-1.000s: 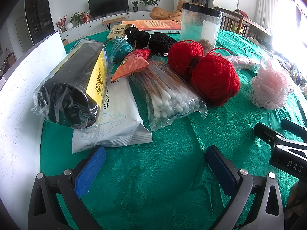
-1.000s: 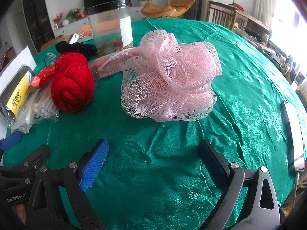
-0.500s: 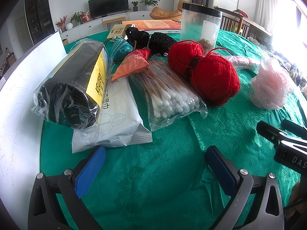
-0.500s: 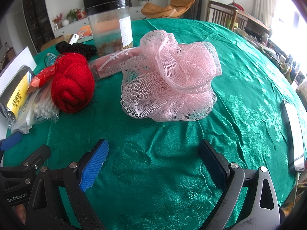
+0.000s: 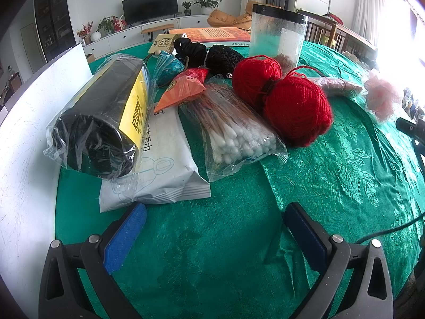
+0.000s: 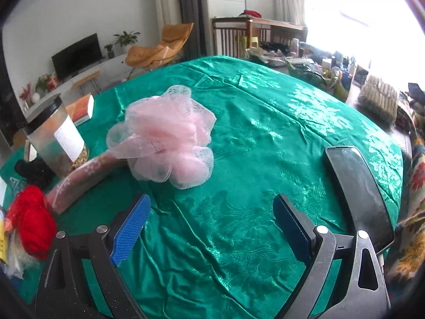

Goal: Organize soft objects
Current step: 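Grasp the pink mesh loofah with the right tool while the left tool grasps the wrapped black package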

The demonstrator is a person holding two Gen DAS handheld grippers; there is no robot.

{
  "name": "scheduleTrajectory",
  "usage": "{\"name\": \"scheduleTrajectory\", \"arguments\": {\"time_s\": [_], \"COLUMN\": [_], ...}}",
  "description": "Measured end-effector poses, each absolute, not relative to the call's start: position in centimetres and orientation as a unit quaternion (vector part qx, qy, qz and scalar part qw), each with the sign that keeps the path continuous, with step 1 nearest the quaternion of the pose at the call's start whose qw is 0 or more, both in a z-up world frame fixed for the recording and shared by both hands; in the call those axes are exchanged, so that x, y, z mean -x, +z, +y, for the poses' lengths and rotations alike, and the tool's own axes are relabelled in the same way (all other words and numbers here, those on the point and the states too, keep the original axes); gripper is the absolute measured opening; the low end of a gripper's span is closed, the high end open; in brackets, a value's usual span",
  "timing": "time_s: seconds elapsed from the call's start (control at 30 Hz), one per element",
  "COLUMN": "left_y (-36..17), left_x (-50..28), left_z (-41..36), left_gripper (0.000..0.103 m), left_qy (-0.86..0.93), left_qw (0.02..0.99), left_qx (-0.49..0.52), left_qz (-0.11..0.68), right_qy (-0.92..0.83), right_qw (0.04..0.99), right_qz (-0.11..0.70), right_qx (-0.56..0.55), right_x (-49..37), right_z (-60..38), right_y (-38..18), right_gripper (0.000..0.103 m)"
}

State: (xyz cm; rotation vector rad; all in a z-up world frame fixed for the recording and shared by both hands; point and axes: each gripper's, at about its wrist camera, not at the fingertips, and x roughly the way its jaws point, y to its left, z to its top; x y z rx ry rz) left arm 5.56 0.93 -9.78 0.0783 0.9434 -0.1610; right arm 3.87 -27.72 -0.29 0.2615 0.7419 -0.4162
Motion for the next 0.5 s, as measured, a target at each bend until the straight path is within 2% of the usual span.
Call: {"name": "scheduleTrajectory", "arguments": {"time_s": [0.17,0.3,0.5], "left_y": [-9.8,-9.8,-9.8], "left_x": [-5.6,-5.6,-5.6], "left_z": [0.9,0.9,0.9], "left_gripper": [0.103,0.103,0.103], "left_qy": [-0.078,-0.078,-0.078], "left_qw": [0.887,0.887,0.887], "left_qx": [-0.038,-0.037,-0.037], "left_qz": [0.454,0.454,0.454], "right_qy": [-0.112,-0.095,-0.103], "right_qw": [0.9,0.884,0.883], "right_qz": [0.384,0.431,0.438], "right_qx": [-0.174,-0.156,-0.132], "right_x": [-2.4,-3.7,-3.8], "right_z": [-25.6,-24.2,-23.6], "right_y": [-1.6,-3.2,-3.4], "right_gripper": [0.095,0.095,0.096]}}
